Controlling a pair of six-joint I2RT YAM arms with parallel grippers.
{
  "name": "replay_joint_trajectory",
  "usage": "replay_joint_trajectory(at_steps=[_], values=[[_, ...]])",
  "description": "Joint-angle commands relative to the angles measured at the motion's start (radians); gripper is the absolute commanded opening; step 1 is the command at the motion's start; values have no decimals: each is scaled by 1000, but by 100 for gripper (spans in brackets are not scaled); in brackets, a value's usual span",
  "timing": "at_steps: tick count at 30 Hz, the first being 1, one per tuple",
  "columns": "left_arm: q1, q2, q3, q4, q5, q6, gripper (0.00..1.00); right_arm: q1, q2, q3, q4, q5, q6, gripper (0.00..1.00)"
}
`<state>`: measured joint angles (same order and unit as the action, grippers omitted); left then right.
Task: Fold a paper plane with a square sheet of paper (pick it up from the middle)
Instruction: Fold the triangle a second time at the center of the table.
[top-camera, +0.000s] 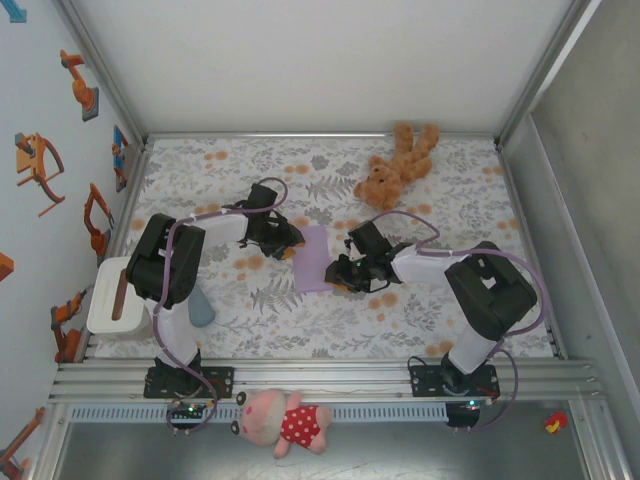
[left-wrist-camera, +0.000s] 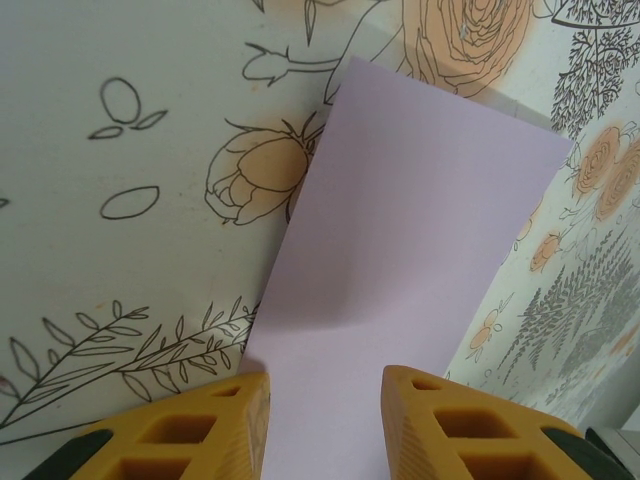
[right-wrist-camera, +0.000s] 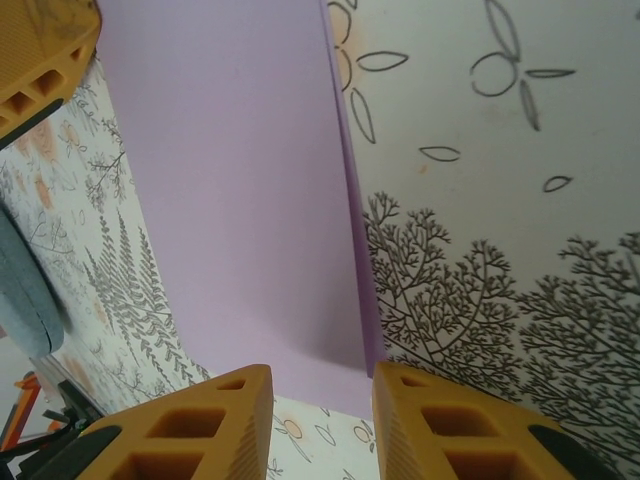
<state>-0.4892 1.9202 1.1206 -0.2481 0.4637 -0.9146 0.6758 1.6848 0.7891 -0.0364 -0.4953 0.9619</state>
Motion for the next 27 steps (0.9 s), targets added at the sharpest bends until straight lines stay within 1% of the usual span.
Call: replay_joint_trajectory(at_steps=[1, 4, 12, 18, 27], values=[[-2, 49, -4, -81, -36, -19, 35, 11, 19, -4, 22, -33, 8, 31], [0, 50, -4, -82, -34, -19, 35, 13, 23, -5, 41, -38, 17, 31], [-2, 48, -5, -81, -31, -17, 35, 13, 10, -17, 47, -1, 21, 31], [-1, 49, -1, -80, -25, -18, 35, 13, 35, 1, 100, 6, 24, 37], [0, 48, 0, -80, -17, -16, 35, 10, 75, 33, 147, 14, 21, 38]])
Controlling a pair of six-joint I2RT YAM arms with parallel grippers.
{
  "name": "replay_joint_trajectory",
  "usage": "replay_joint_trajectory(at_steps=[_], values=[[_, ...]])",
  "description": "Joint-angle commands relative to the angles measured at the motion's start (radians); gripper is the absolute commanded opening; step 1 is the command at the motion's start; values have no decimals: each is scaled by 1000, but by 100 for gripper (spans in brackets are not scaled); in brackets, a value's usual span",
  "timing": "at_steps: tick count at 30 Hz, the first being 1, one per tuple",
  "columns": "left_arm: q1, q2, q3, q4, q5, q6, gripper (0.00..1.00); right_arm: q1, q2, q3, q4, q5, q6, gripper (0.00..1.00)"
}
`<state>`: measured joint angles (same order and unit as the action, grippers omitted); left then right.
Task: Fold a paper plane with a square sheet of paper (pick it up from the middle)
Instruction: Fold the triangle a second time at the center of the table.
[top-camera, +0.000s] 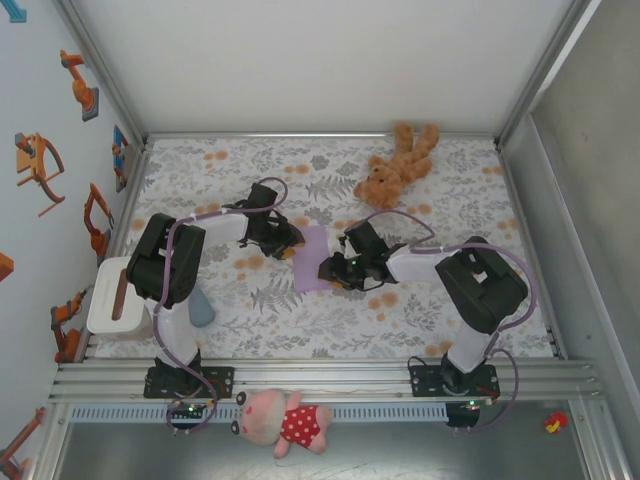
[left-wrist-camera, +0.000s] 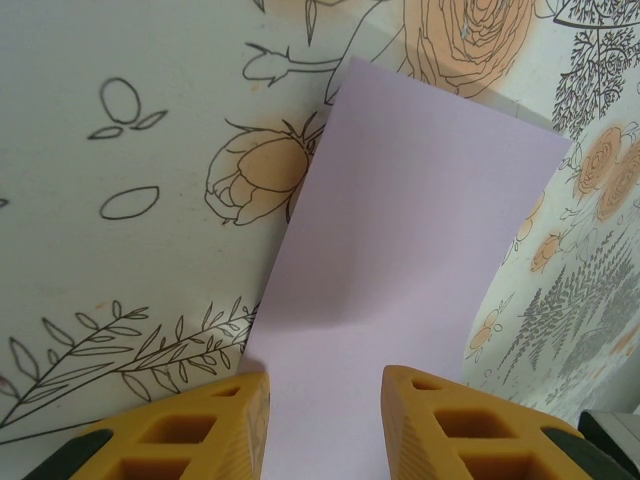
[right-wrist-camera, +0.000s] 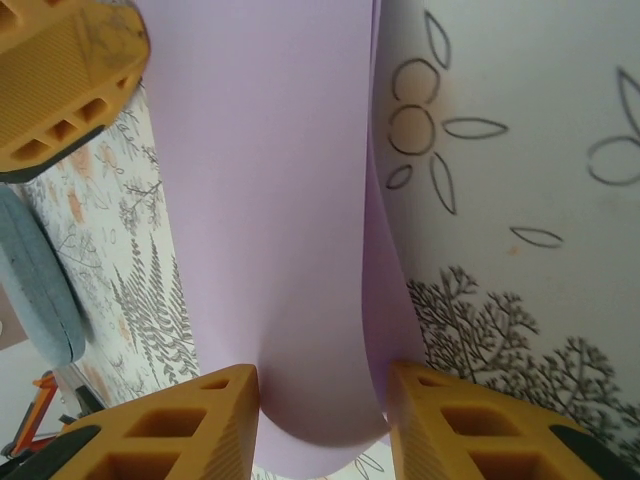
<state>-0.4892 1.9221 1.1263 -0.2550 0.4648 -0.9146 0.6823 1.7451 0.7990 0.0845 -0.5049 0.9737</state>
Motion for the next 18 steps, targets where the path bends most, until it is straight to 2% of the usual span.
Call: replay_joint_trajectory(at_steps=[1, 18], values=[[-2, 47, -5, -73, -16, -15, 35, 3, 15, 23, 29, 26, 7, 38], [-2, 45, -2, -77, -15, -14, 35, -4, -51, -25, 9, 25, -16, 35]])
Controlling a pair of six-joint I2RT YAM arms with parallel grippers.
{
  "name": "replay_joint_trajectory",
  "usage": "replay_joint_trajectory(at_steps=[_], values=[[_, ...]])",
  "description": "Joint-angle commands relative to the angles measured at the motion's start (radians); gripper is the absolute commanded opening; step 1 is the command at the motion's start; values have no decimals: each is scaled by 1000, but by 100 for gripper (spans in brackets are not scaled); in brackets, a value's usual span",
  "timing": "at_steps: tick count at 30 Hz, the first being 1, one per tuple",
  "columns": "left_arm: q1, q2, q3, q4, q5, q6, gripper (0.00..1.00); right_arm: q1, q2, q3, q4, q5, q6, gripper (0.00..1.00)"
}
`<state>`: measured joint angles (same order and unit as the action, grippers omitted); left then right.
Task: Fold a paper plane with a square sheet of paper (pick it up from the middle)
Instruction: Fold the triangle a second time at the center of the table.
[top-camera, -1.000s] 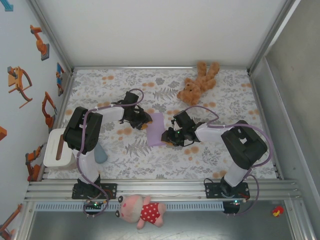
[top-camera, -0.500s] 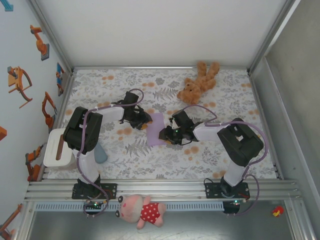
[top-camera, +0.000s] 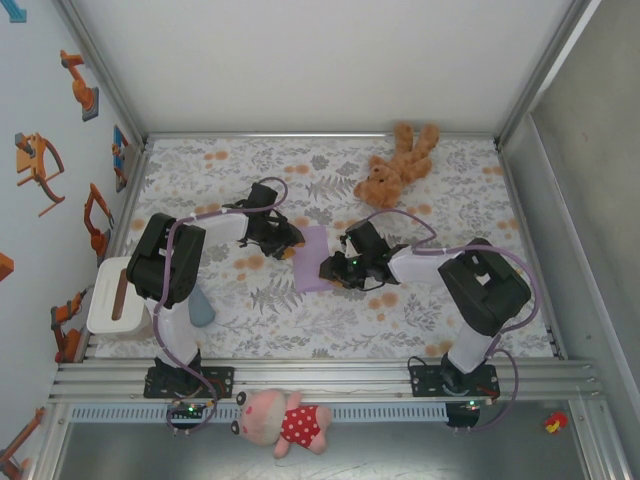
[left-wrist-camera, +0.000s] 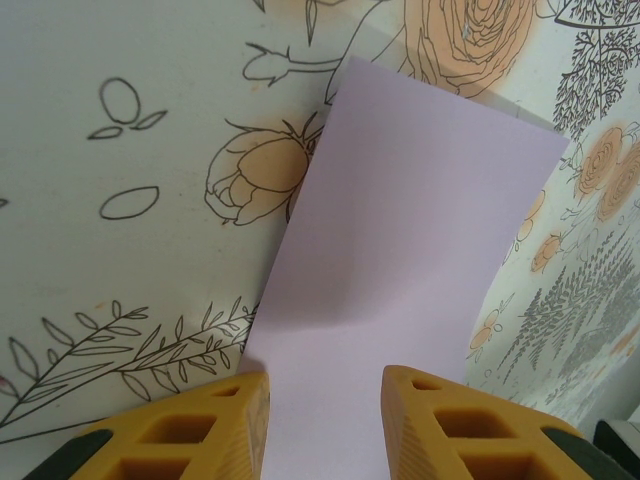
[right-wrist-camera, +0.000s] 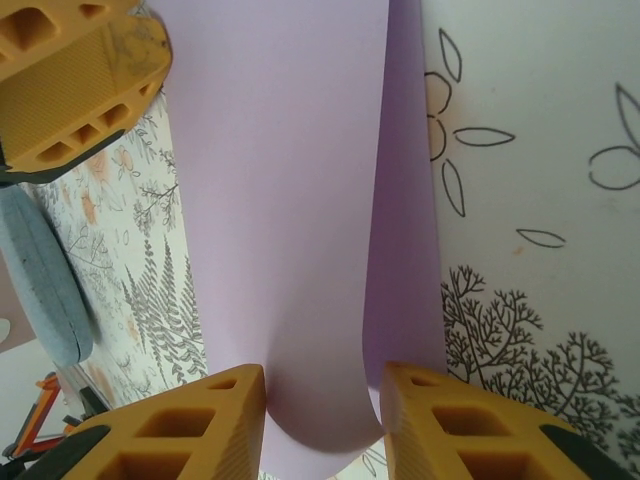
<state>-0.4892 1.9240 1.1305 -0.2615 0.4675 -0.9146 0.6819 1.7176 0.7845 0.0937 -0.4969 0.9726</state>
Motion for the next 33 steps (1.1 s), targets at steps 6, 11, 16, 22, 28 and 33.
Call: replay_joint_trajectory(at_steps=[6, 11, 16, 22, 28, 33], values=[[-2, 38, -9, -71, -20, -15, 35, -29, 2, 8, 20, 24, -34, 35], [-1, 40, -10, -73, -19, -15, 35, -46, 23, 32, 28, 9, -50, 35], [-2, 34, -11, -72, -18, -15, 35, -45, 30, 23, 57, -25, -21, 33], [-1, 35, -13, -71, -17, -16, 35, -45, 12, -42, 131, -68, 67, 28], [0, 32, -13, -68, -15, -16, 35, -45, -28, -79, 118, -65, 99, 20], [-1, 26, -10, -67, -11, -14, 32, -45, -51, -88, 80, -48, 106, 12]])
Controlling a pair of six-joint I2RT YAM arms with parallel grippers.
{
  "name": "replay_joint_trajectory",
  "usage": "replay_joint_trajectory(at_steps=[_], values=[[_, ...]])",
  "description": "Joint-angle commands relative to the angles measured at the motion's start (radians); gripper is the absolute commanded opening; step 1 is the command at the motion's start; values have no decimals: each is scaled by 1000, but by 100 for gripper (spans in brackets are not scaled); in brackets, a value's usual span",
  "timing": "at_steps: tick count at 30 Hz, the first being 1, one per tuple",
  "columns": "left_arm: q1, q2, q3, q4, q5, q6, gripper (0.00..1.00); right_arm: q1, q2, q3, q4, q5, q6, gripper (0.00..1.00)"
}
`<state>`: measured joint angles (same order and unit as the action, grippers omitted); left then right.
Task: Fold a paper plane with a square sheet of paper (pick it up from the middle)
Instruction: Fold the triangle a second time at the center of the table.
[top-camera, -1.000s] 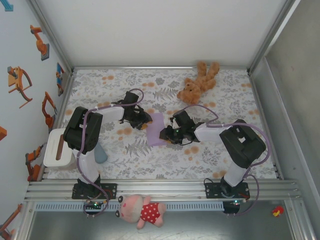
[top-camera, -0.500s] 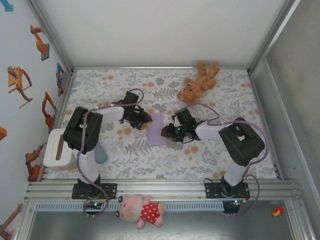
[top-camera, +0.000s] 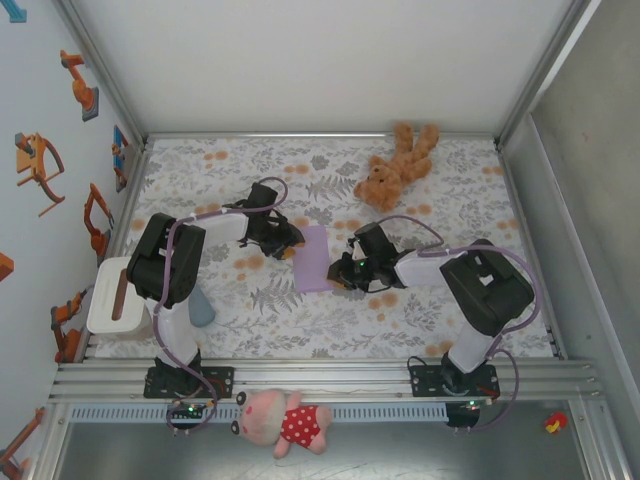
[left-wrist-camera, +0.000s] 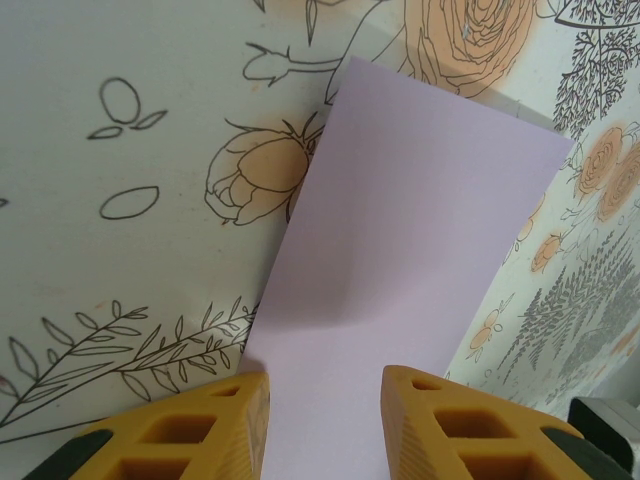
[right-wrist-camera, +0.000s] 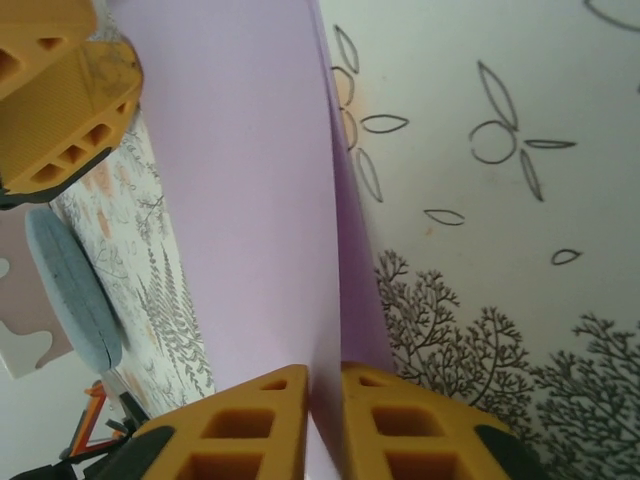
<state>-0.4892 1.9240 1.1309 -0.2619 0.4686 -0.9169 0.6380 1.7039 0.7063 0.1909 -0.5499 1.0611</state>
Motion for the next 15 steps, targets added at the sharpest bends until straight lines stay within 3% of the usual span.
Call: replay_joint_trajectory(at_steps=[1, 5, 15], values=[[0, 24, -8, -73, -8, -13, 29, -1, -41, -11, -21, 8, 17, 9], [0, -7, 7, -64, 8, -8, 27, -1, -51, -11, -40, 18, 17, 0], [1, -63, 21, 7, 38, 39, 23, -1, -71, 17, -136, 24, -2, 0]])
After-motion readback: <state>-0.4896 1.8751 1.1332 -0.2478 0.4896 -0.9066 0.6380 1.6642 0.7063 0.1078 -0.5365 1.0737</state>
